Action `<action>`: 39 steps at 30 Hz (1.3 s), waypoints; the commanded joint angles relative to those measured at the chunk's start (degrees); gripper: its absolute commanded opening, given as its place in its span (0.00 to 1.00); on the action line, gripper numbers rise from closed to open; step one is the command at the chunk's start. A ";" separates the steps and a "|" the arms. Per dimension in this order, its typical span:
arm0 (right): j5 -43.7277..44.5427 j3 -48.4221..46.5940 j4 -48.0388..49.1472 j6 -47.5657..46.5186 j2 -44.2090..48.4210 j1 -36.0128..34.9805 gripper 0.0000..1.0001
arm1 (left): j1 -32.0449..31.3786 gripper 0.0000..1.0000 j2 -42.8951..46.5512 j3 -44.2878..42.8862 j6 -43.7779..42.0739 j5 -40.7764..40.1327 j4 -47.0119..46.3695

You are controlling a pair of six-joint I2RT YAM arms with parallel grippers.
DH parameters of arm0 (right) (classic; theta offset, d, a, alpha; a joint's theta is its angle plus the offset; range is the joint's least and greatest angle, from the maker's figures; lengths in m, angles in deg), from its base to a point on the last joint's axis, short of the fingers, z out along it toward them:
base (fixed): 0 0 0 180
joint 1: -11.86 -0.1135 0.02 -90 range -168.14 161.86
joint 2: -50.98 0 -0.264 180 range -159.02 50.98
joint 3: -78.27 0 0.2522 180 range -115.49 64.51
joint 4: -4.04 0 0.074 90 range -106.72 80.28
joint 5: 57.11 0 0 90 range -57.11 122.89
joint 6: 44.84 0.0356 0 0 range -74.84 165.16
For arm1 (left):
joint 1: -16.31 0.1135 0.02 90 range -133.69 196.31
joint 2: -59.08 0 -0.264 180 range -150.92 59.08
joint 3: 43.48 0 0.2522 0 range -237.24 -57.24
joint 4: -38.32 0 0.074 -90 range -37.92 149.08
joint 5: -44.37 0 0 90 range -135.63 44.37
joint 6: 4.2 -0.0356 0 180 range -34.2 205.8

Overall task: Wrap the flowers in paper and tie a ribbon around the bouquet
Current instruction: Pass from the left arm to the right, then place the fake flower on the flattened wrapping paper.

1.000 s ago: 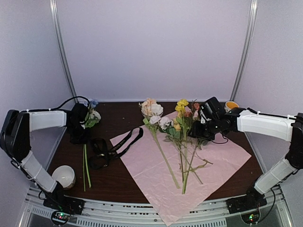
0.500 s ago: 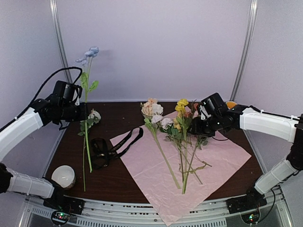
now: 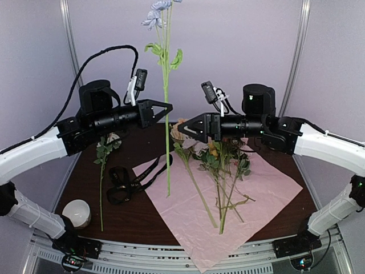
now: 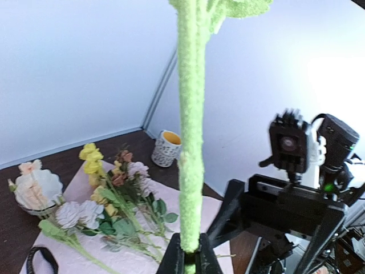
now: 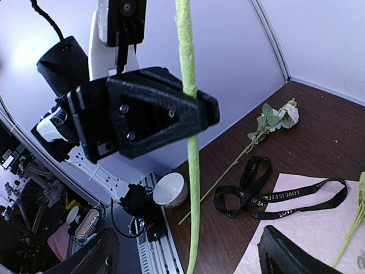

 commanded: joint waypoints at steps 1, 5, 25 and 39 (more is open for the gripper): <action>-2.51 -1.84 6.16 1.68 -3.38 -0.67 0.84 | -2.14 0.00 -1.64 -2.60 2.27 6.37 -12.66; -2.55 -2.82 6.62 2.99 -5.46 -1.26 0.69 | -2.77 0.00 -3.57 -2.03 4.33 7.53 -16.87; 15.92 16.19 -12.82 17.35 -0.59 10.56 0.00 | 3.62 0.81 -3.70 -5.46 -0.35 -16.79 26.77; 25.81 22.39 -15.83 24.81 -7.78 12.01 0.39 | 6.97 0.80 -2.18 3.03 0.39 -16.90 37.00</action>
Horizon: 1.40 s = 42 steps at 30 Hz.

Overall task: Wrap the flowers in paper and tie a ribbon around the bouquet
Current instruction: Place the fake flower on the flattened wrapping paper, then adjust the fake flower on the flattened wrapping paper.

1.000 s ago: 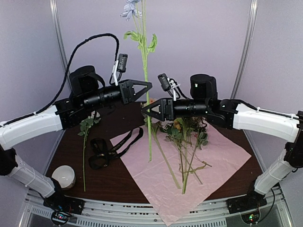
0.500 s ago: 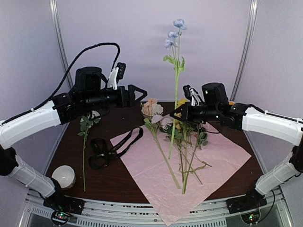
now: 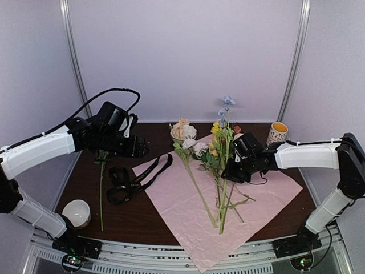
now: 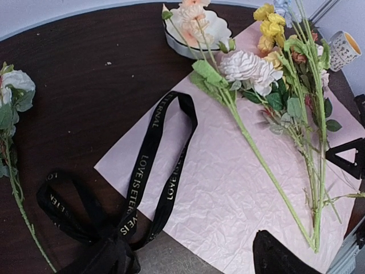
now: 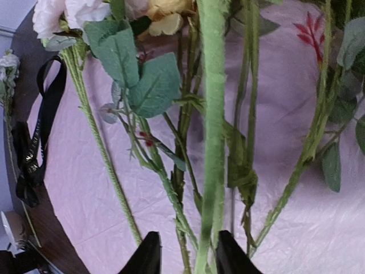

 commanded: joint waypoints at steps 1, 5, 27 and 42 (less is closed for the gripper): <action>3.90 3.04 -0.10 4.19 2.13 0.27 0.45 | -0.10 0.80 2.91 2.04 -0.69 -0.29 0.82; 6.55 4.14 -4.10 4.12 8.68 -0.77 0.53 | -0.05 0.80 4.67 4.32 -0.68 -2.18 2.52; 0.65 1.23 -16.69 -12.46 8.50 7.32 0.63 | -5.75 0.36 -33.22 -17.46 -31.98 2.35 10.20; 6.48 -2.47 -18.42 -17.55 -0.13 12.07 0.60 | 6.82 0.26 -43.91 -20.71 -23.32 -5.00 7.90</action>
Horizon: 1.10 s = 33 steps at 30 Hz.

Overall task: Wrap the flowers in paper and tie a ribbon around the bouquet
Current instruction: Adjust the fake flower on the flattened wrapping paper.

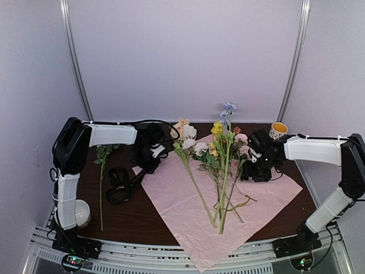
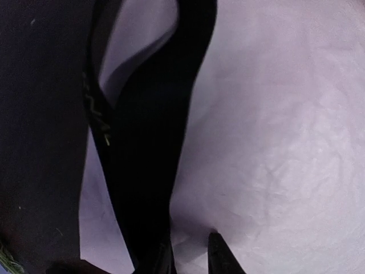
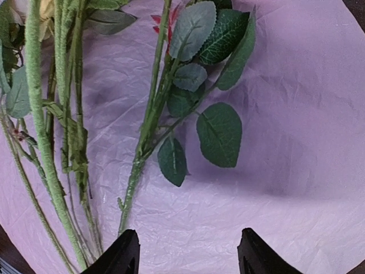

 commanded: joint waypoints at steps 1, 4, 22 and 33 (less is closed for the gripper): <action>3.20 -1.22 -0.65 -1.95 -3.47 1.37 0.60 | 5.54 0.26 1.43 3.14 6.79 -2.78 -2.99; 4.91 -0.05 -0.41 -1.71 -4.30 2.24 0.59 | 8.46 0.26 3.96 7.53 10.39 -2.22 -5.79; 11.67 -5.46 -0.15 4.59 -9.89 2.47 0.41 | 4.36 0.47 13.78 8.08 9.69 5.20 -10.52; 9.67 -13.58 -2.04 8.35 -19.56 1.49 0.30 | -0.10 0.40 -2.01 -9.28 6.42 12.46 -9.57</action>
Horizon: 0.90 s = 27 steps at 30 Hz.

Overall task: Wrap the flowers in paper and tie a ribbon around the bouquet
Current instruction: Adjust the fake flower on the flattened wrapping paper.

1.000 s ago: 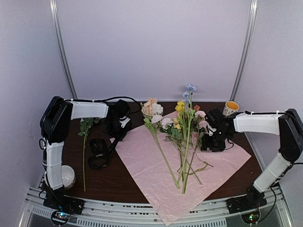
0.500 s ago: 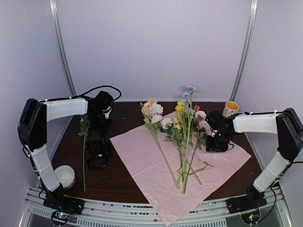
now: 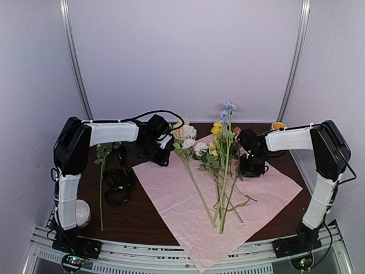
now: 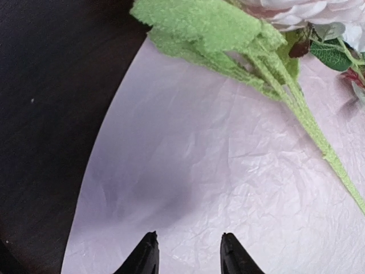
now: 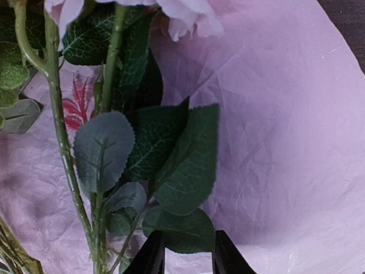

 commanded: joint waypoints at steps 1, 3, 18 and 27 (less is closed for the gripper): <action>0.24 -3.07 -1.49 1.68 -2.09 -1.16 0.30 | -1.74 0.40 -4.91 -9.31 -2.33 3.25 0.05; 1.79 -3.59 -1.97 1.15 -2.53 -1.85 0.30 | -2.78 0.41 -9.16 -14.23 -3.41 2.53 2.37; -2.82 -3.54 5.92 -8.94 -5.76 -3.98 0.31 | -10.20 0.47 -25.95 -39.41 -9.44 -0.46 6.29; -8.22 -2.66 9.45 -9.70 -4.29 -4.09 0.31 | -12.67 0.51 -27.77 -43.50 -11.70 -2.29 5.98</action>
